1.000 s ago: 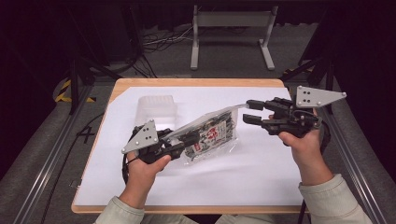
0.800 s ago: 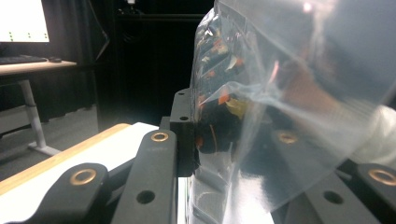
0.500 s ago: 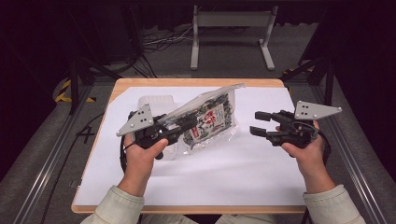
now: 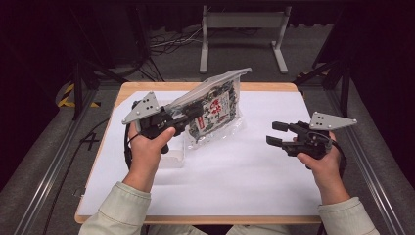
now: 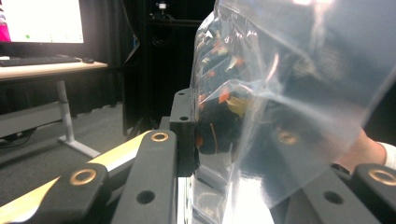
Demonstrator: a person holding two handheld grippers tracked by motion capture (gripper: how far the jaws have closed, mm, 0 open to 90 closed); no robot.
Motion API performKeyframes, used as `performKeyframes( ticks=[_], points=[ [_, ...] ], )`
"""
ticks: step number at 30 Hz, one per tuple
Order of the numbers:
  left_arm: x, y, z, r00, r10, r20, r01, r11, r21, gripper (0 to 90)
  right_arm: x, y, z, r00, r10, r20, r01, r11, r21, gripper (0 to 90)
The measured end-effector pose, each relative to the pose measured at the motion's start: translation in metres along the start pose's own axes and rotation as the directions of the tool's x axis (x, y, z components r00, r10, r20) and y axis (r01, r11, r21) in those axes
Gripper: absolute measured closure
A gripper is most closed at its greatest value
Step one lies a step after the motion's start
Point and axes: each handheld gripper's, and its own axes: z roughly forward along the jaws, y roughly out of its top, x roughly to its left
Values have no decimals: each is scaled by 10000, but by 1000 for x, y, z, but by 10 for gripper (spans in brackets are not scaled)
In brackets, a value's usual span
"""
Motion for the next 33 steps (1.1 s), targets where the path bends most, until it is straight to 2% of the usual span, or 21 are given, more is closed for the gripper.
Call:
performKeyframes(
  ticks=[5, 13, 23, 29, 33],
  points=[
    [5, -1, -6, 9992, 297, -256, -293, 9994, 158, 729, -2, -1, 0, 10000, 56, 23, -56, 10000, 30, 425],
    [13, 1, -27, 9955, 303, -896, -294, 9995, 110, 729, -4, -2, 6, 10000, 75, -58, -75, 9999, 82, 425],
    [29, 4, -54, 9843, 262, -1745, -231, 9995, 196, 729, -7, -1, 15, 9995, 148, -269, -145, 9998, 114, 426],
    [40, 4, -60, 9777, 134, -2096, -71, 9995, 306, 729, -8, -2, 11, 9994, 259, -236, -258, 9997, 44, 429],
    [47, 3, -61, 9706, 4, -2407, 106, 9990, 442, 729, -9, -3, 8, 9988, 406, -270, -406, 9992, -7, 425]
  ],
)
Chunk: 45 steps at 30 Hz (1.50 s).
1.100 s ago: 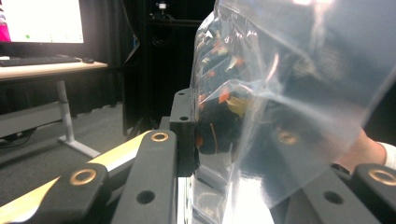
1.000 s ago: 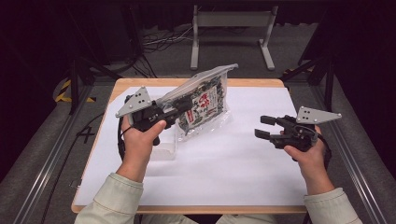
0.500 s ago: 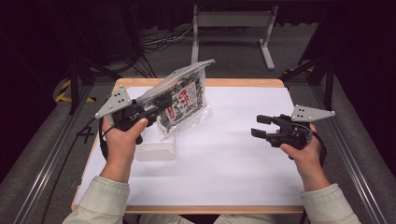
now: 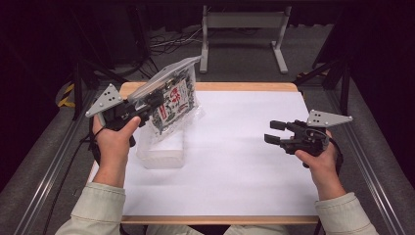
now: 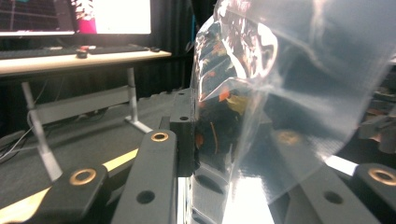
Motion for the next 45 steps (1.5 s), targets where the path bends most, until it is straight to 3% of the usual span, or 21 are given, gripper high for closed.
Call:
performKeyframes(
  ticks=[10, 15, 23, 45],
  points=[
    [16, -3, -2, 9987, -379, -332, 386, 9990, 219, 729, 0, -1, 0, 10000, 56, -16, -56, 10000, -13, 417],
    [24, -4, -4, 9955, -616, -718, 652, 9967, 484, 728, 0, -2, 0, 10000, 84, 8, -84, 10000, -2, 416],
    [29, -7, -5, 9931, -563, -1031, 633, 9958, 657, 729, 0, -2, -1, 9999, 122, 35, -122, 9999, -6, 414],
    [40, -39, 0, 9908, -825, -1074, 956, 9878, 1232, 728, -2, -7, 3, 9995, 302, -58, -302, 9995, 83, 404]
  ],
)
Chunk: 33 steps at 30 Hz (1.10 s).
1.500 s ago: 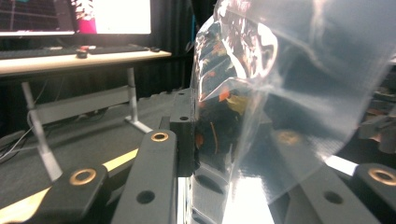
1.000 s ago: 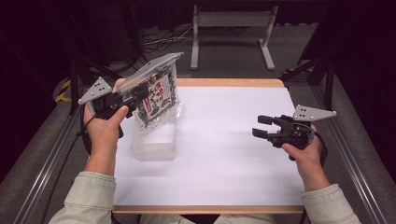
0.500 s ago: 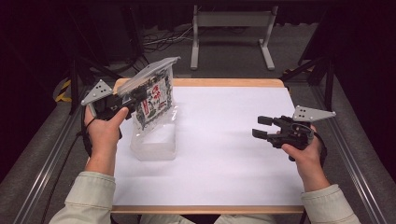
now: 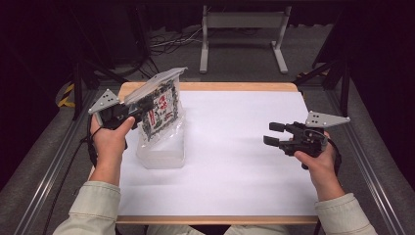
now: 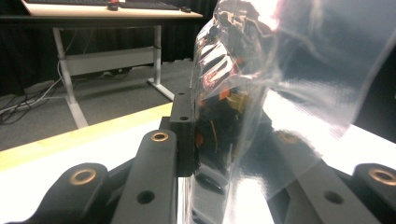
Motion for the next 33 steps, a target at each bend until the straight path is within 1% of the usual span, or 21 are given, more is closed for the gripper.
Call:
performKeyframes(
  ticks=[5, 9, 14, 17, 22, 24, 31, 33],
  points=[
    [4, -7, 4, 9999, -91, 69, 90, 9999, 129, 728, 0, -1, 0, 10000, 7, 10, -7, 10000, 25, 404],
    [6, -10, 6, 9997, -208, 135, 206, 9997, 119, 728, 0, -1, 0, 10000, 17, -1, -17, 10000, 25, 403],
    [6, -12, 9, 9997, -156, 211, 152, 9996, 228, 727, 0, -1, 0, 10000, 29, -4, -29, 10000, 38, 402],
    [8, -16, 11, 9994, -282, 219, 276, 9992, 280, 726, 0, -1, 0, 10000, 30, -14, -30, 10000, 44, 401],
    [15, -24, 10, 9976, -644, 243, 636, 9975, 323, 726, 0, -1, 0, 10000, 29, -23, -29, 10000, 22, 401],
    [16, -28, 10, 9973, -704, 232, 695, 9969, 374, 726, 0, -1, 0, 10000, 34, -17, -34, 10000, 49, 400],
    [23, -36, 5, 9957, -907, 191, 902, 9955, 277, 724, 1, -2, 3, 10000, 45, -32, -45, 9999, 117, 400],
    [26, -38, 4, 9930, -1170, 193, 1166, 9930, 199, 723, 1, -2, 3, 10000, 34, -67, -33, 9999, 130, 399]
  ],
)
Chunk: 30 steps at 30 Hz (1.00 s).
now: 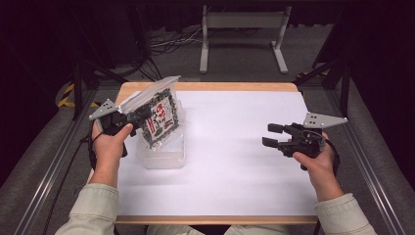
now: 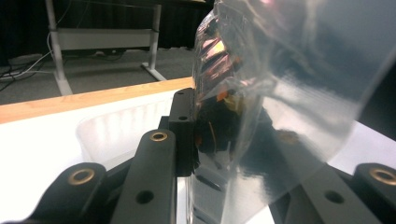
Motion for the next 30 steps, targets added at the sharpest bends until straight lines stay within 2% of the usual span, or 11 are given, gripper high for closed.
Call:
performKeyframes(
  ticks=[2, 6, 18, 22, 24, 25, 26, 27, 30],
  points=[
    [1, -1, 0, 9999, -136, -21, 136, 9999, -53, 723, 0, 0, 0, 10000, 15, 15, -15, 10000, 15, 399],
    [2, 0, 2, 9999, -113, -34, 113, 9999, 6, 723, 0, -1, 0, 10000, 45, 25, -45, 10000, 37, 399],
    [7, 0, 3, 9992, -367, -126, 365, 9992, -136, 716, 0, -1, 0, 10000, 20, 18, -20, 10000, 45, 398],
    [5, 1, 3, 9996, -260, -144, 257, 9995, -191, 710, -1, -2, 0, 10000, 74, 35, -74, 10000, 57, 398],
    [3, 2, 4, 10000, 13, -88, -16, 9994, -338, 706, -1, -1, 0, 10000, 37, 51, -37, 10000, 31, 397],
    [3, 2, 4, 9999, 57, -139, -62, 9994, -348, 687, -1, -1, 0, 10000, 38, 46, -38, 10000, 15, 397],
    [3, 2, 4, 9999, 57, -139, -62, 9994, -348, 628, -2, -1, -1, 10000, 32, 76, -32, 10000, 3, 397],
    [2, 2, 3, 9994, 61, -328, -79, 9984, -553, 510, -2, -1, -1, 9999, 43, 92, -43, 10000, 1, 397],
    [-1, 4, -2, 9982, 177, -566, -219, 9969, -753, 335, -2, -2, -2, 9999, 44, 123, -44, 10000, 3, 396]
  ],
)
